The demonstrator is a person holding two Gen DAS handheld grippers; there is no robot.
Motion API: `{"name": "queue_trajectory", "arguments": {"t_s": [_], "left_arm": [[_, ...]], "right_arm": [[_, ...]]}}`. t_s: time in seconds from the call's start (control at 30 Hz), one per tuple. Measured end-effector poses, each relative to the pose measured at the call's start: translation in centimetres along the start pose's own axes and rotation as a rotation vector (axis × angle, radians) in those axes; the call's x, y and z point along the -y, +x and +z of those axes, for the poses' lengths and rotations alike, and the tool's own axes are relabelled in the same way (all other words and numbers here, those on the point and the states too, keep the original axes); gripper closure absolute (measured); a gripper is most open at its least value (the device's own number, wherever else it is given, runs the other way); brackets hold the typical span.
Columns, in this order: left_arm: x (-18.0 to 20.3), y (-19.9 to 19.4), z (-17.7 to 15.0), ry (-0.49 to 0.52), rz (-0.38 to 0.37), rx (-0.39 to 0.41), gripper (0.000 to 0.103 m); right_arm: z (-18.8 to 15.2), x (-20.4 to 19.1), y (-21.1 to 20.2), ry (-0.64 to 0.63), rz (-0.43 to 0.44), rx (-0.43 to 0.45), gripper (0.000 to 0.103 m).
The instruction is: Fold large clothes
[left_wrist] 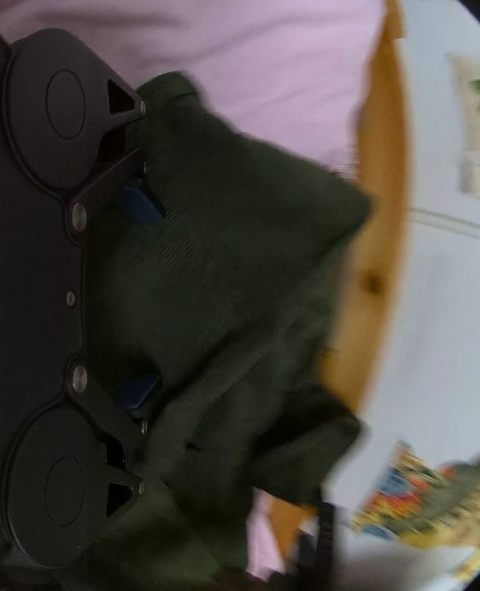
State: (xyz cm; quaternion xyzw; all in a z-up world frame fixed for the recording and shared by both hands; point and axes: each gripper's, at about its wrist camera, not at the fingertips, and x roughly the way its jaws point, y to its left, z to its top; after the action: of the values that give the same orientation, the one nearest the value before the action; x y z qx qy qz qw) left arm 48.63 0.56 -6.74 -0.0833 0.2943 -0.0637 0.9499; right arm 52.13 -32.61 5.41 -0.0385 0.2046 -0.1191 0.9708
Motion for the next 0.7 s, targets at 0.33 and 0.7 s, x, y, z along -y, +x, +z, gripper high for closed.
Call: {"name": "queue_trajectory", "arguments": {"t_s": [0.33,0.7], "left_arm": [[-0.9,-0.8,0.4,-0.072,-0.055,-0.010,0.010],[-3.7,-9.4,0.7,-0.119,-0.086,0.140,0.008]], "right_arm": [[-0.3,2.0,2.1,0.086,0.040,-0.051,0.097],[-6.8,-0.4,-14.7,-0.207,0.161,0.253,0.099]]}}
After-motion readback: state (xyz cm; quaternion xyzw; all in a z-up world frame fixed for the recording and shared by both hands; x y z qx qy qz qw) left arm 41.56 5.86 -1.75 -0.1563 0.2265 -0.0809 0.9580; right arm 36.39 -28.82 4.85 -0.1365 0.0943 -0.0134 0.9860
